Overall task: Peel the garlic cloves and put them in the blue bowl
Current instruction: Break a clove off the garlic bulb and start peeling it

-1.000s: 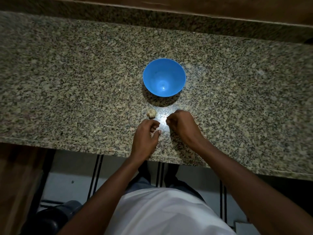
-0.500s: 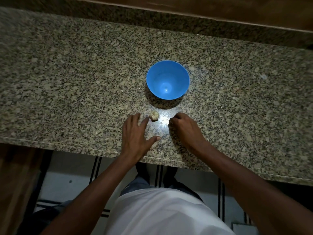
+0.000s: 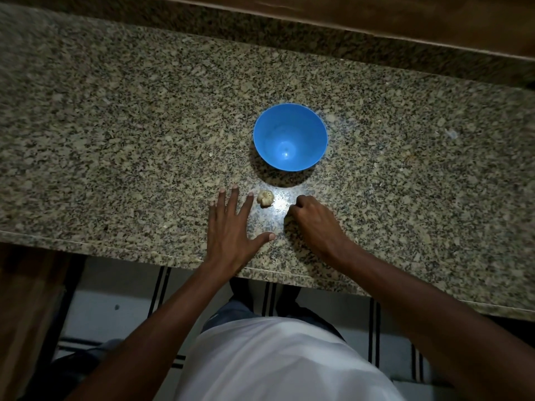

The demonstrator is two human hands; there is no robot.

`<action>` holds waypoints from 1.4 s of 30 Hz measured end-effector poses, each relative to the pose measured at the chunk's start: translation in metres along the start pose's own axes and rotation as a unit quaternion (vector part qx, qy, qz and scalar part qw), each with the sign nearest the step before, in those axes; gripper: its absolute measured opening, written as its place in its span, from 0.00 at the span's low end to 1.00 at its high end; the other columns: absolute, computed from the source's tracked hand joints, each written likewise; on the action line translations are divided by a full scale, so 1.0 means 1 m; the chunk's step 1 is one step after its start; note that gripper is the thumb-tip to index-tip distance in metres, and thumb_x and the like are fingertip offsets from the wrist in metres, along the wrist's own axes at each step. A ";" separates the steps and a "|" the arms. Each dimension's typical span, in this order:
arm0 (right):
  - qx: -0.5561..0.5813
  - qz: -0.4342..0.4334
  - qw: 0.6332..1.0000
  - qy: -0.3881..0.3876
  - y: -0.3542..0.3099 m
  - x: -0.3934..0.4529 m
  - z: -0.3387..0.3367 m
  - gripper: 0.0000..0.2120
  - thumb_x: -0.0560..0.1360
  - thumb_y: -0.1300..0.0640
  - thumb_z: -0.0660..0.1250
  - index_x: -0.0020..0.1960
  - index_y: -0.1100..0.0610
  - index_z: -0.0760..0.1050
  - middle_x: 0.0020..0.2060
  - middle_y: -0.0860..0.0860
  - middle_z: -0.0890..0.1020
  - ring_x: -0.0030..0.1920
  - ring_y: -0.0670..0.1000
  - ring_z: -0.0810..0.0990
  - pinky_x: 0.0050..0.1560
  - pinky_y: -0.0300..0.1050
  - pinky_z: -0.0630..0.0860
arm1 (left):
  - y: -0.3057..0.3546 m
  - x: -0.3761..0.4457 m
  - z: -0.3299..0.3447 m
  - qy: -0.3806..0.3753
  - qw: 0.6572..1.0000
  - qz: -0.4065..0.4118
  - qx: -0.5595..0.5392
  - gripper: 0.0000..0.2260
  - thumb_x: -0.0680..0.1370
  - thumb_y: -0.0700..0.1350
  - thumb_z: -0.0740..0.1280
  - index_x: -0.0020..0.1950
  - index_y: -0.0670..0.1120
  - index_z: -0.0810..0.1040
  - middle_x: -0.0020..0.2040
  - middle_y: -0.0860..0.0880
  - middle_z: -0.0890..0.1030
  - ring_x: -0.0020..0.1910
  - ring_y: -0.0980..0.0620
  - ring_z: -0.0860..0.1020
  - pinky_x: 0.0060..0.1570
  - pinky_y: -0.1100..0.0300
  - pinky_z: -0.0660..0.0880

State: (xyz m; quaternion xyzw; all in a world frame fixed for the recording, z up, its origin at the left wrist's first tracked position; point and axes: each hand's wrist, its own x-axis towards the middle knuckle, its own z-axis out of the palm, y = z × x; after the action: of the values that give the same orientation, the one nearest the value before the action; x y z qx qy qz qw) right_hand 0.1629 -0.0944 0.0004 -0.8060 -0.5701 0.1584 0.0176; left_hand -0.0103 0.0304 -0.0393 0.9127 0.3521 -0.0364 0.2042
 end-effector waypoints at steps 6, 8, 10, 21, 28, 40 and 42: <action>-0.029 -0.031 0.999 -0.026 -0.001 0.005 -0.006 0.08 0.81 0.66 0.65 0.58 0.65 0.79 0.53 0.60 0.79 0.56 0.59 0.77 0.45 0.51 0.75 | -0.001 0.000 0.002 0.006 1.000 0.003 0.002 0.48 0.73 0.78 0.60 0.85 0.51 0.57 0.86 0.44 0.50 0.84 0.40 0.46 0.80 0.35 0.49; -0.033 -0.037 0.998 -0.030 -0.004 0.008 -0.007 0.07 0.81 0.66 0.66 0.56 0.65 0.80 0.52 0.60 0.79 0.54 0.59 0.78 0.45 0.52 0.77 | 0.000 0.000 0.001 0.002 1.000 0.005 -0.002 0.48 0.73 0.78 0.59 0.85 0.51 0.58 0.86 0.43 0.51 0.84 0.39 0.47 0.80 0.35 0.50; -0.034 -0.039 0.998 -0.029 -0.006 0.011 -0.008 0.05 0.80 0.66 0.67 0.53 0.65 0.81 0.49 0.60 0.80 0.51 0.59 0.79 0.44 0.53 0.79 | 0.001 0.001 -0.001 -0.012 1.000 -0.001 -0.014 0.48 0.72 0.78 0.61 0.84 0.51 0.58 0.86 0.43 0.51 0.84 0.39 0.47 0.80 0.36 0.49; 0.647 0.243 0.723 -0.008 0.014 -0.010 -0.017 0.09 0.79 0.69 0.71 0.59 0.70 0.83 0.46 0.64 0.87 0.43 0.53 0.89 0.43 0.39 0.83 | 0.050 -0.004 -0.024 0.078 0.927 0.034 -0.366 0.11 0.77 0.39 0.76 0.59 0.46 0.84 0.51 0.52 0.84 0.48 0.58 0.83 0.48 0.60 0.82; 0.589 0.203 0.782 0.019 0.014 -0.023 -0.013 0.04 0.78 0.63 0.75 0.50 0.64 0.87 0.40 0.60 0.88 0.40 0.57 0.87 0.47 0.49 0.85 | 0.058 -0.002 -0.020 0.046 0.925 0.050 -0.373 0.07 0.78 0.36 0.74 0.54 0.45 0.87 0.46 0.54 0.87 0.46 0.61 0.85 0.48 0.61 0.83; 0.342 0.119 0.922 0.137 -0.008 -0.027 0.001 0.08 0.81 0.61 0.68 0.48 0.58 0.86 0.38 0.49 0.86 0.38 0.44 0.83 0.40 0.44 0.80 | 0.059 -0.006 -0.020 -0.014 0.853 -0.068 -0.517 0.07 0.78 0.39 0.76 0.54 0.38 0.88 0.44 0.44 0.88 0.43 0.47 0.88 0.48 0.56 0.85; 0.316 0.089 0.935 0.133 -0.008 -0.026 0.002 0.09 0.81 0.62 0.66 0.47 0.57 0.85 0.37 0.50 0.85 0.38 0.47 0.82 0.39 0.50 0.79 | 0.055 -0.005 -0.021 -0.041 0.826 -0.092 -0.555 0.08 0.78 0.37 0.76 0.55 0.36 0.87 0.45 0.41 0.88 0.45 0.42 0.88 0.51 0.52 0.85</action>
State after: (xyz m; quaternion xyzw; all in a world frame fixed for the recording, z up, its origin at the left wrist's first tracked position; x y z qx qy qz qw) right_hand 0.1467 -0.1160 0.0063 -0.8198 -0.4090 0.2230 0.3331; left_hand 0.0205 -0.0016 0.0003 0.6063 0.3861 0.1093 0.6866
